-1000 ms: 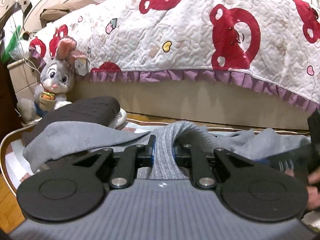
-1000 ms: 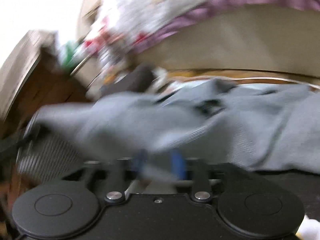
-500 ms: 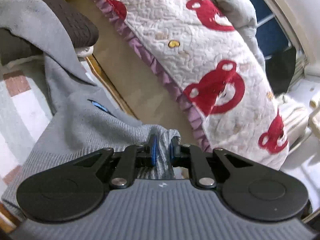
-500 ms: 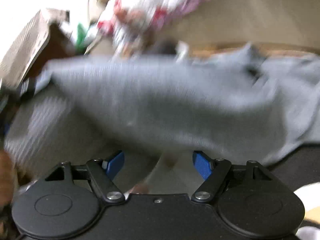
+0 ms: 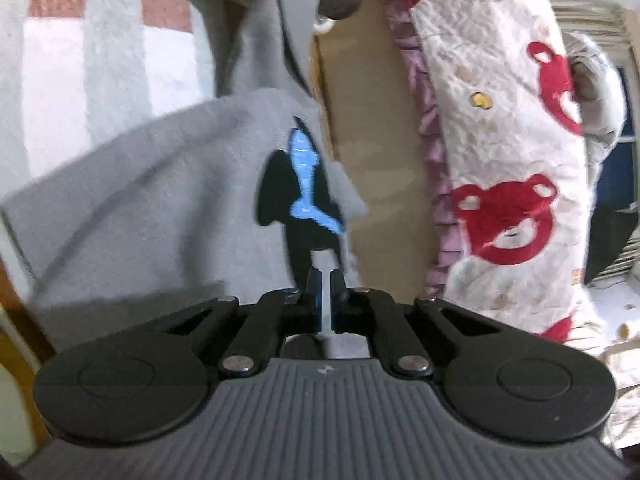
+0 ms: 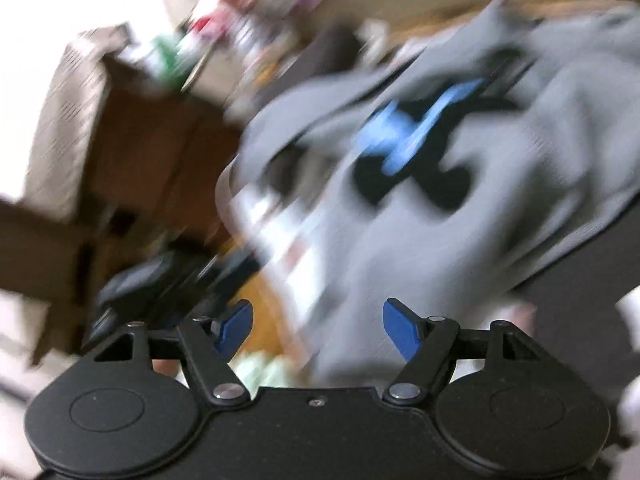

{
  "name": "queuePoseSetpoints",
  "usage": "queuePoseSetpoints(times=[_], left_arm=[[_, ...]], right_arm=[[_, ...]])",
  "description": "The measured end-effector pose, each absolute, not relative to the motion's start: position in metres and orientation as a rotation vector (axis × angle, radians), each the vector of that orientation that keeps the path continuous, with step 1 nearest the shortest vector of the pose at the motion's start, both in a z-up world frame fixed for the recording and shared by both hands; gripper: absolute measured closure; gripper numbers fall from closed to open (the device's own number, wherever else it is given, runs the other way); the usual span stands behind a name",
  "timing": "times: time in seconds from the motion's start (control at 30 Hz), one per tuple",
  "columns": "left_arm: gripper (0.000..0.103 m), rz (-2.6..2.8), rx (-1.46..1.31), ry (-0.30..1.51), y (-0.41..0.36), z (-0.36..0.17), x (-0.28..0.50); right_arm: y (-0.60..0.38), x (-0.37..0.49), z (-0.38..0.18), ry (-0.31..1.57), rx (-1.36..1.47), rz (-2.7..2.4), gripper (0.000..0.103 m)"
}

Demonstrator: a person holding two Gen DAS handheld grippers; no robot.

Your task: Fold clothes

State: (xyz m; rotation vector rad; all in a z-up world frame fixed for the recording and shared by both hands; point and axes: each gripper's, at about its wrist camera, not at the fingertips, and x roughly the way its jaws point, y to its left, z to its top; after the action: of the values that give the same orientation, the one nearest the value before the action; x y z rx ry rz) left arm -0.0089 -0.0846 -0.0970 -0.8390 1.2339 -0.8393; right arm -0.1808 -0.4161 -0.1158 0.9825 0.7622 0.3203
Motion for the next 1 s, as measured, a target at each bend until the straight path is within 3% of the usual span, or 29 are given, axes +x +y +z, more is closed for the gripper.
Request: queuePoseSetpoints(times=[0.07, 0.17, 0.23, 0.3, 0.37, 0.53, 0.8, 0.9, 0.97, 1.0], left_arm=[[0.1, -0.798, -0.667, 1.194, -0.084, -0.091, -0.011], [0.091, -0.731, -0.365, 1.09, -0.085, -0.082, -0.019], [0.065, -0.685, -0.126, 0.984, -0.086, -0.08, -0.029], [0.055, -0.651, 0.013, 0.946, -0.084, -0.083, -0.032], [0.055, -0.625, 0.11, 0.935, -0.081, -0.09, -0.032], [0.057, -0.597, 0.038, 1.056, -0.069, -0.118, -0.009], [0.053, -0.564, -0.097, 1.081, -0.063, -0.134, -0.003], [0.053, -0.58, -0.021, 1.034, -0.073, -0.135, -0.008], [0.047, -0.591, 0.033, 1.001, -0.08, -0.136, -0.01], [0.038, -0.596, 0.064, 0.983, -0.086, -0.137, -0.011]], right_arm=[[-0.399, -0.172, -0.125, 0.839, 0.938, 0.311, 0.025], [-0.381, -0.161, -0.14, 0.968, 0.82, 0.242, 0.025], [-0.376, -0.156, -0.15, 1.042, 0.758, 0.177, 0.025], [-0.378, -0.156, -0.153, 1.049, 0.77, 0.173, 0.025], [-0.383, -0.156, -0.155, 1.042, 0.813, 0.184, 0.025], [-0.387, -0.16, -0.157, 1.028, 0.891, 0.175, 0.025], [-0.414, -0.165, -0.155, 0.988, 0.955, 0.048, 0.025], [-0.414, -0.164, -0.152, 1.005, 0.907, 0.035, 0.025], [-0.412, -0.162, -0.153, 1.007, 0.91, 0.052, 0.025], [-0.41, -0.159, -0.156, 1.018, 0.915, 0.062, 0.025]])
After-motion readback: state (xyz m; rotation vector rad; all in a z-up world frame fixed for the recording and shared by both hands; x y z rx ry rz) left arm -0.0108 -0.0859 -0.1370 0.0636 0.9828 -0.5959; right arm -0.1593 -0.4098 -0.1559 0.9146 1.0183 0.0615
